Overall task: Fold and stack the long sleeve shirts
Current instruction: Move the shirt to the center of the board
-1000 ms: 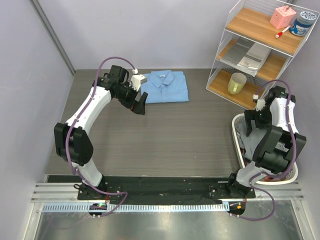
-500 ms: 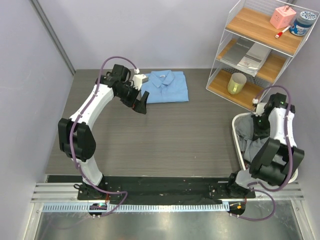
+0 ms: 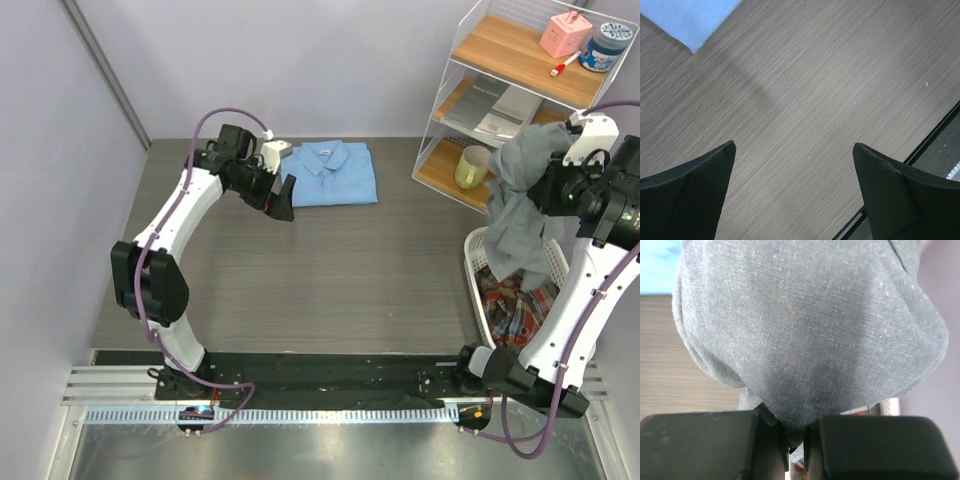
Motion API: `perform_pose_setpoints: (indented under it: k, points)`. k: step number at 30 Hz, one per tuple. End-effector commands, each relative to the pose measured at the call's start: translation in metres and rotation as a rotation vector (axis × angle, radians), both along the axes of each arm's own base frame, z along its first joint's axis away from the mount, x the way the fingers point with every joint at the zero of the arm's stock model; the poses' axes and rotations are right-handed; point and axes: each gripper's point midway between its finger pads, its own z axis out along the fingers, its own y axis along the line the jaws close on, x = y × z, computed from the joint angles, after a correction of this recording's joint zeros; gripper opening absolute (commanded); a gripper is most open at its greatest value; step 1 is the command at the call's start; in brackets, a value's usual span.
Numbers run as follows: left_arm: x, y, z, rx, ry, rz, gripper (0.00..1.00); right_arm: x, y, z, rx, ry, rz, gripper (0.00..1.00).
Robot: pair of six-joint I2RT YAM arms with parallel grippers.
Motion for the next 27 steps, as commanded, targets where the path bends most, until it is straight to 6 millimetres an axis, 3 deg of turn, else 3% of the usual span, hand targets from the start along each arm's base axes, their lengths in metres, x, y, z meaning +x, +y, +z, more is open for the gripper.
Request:
perform_pose_setpoints:
  k: [1,6,8,9,10,12,13,14,15,17,19,20,21,22,23,24,25,27]
  points:
    - [0.02,0.016,0.051,-0.139,-0.095,0.125,1.0,0.018,0.062,0.039,0.232,-0.128,0.228,0.01]
    - [0.034,0.052,0.077,-0.36,-0.007,0.271,1.0,0.046,0.136,0.048,0.337,-0.164,0.428,0.01]
    - [0.033,0.061,0.075,-0.369,0.009,0.288,1.0,0.049,0.189,0.044,0.41,-0.12,0.563,0.01]
    - [0.033,0.075,0.076,-0.362,-0.007,0.312,1.0,0.051,0.21,0.046,0.417,-0.13,0.626,0.01]
    - [0.031,0.079,0.073,-0.354,-0.004,0.321,1.0,0.042,0.249,0.043,0.432,-0.098,0.742,0.01]
    - [0.03,0.093,0.072,-0.333,-0.022,0.356,1.0,0.05,0.288,0.032,0.448,-0.052,0.838,0.01]
    - [0.026,0.096,0.075,-0.332,-0.031,0.364,1.0,0.033,0.323,0.031,0.462,-0.023,0.955,0.01]
    - [0.027,0.1,0.077,-0.33,-0.046,0.374,1.0,0.037,0.344,0.022,0.473,0.014,0.999,0.01]
    - [0.027,0.109,0.078,-0.328,-0.057,0.4,1.0,0.033,0.362,0.042,0.493,-0.034,1.059,0.01]
    - [0.025,0.12,0.082,-0.322,-0.072,0.43,1.0,0.026,0.382,0.056,0.56,-0.035,1.134,0.01]
    - [0.023,0.134,0.083,-0.316,-0.075,0.464,1.0,0.029,0.379,0.056,0.597,-0.014,1.121,0.05]
    - [0.021,0.139,0.084,-0.301,-0.092,0.453,1.0,0.038,0.362,0.048,0.61,0.006,1.082,0.22]
    - [0.015,0.143,0.08,-0.292,-0.07,0.462,1.0,0.036,0.347,0.016,0.62,0.086,1.023,0.42]
    - [0.012,0.147,0.078,-0.269,-0.081,0.448,1.0,0.046,0.325,-0.009,0.613,0.125,0.945,0.82]
    - [0.009,0.152,0.072,-0.217,-0.104,0.417,1.0,0.053,0.302,-0.037,0.609,0.175,0.865,0.99]
    - [0.004,0.153,0.069,-0.191,-0.106,0.398,1.0,0.058,0.255,-0.095,0.623,0.311,0.701,1.0]
    - [-0.006,0.154,0.058,-0.165,-0.079,0.38,1.0,0.06,0.231,-0.127,0.528,0.342,0.701,1.0]
    - [-0.016,0.159,0.046,-0.099,-0.1,0.321,1.0,0.047,0.2,-0.171,0.452,0.492,0.641,1.0]
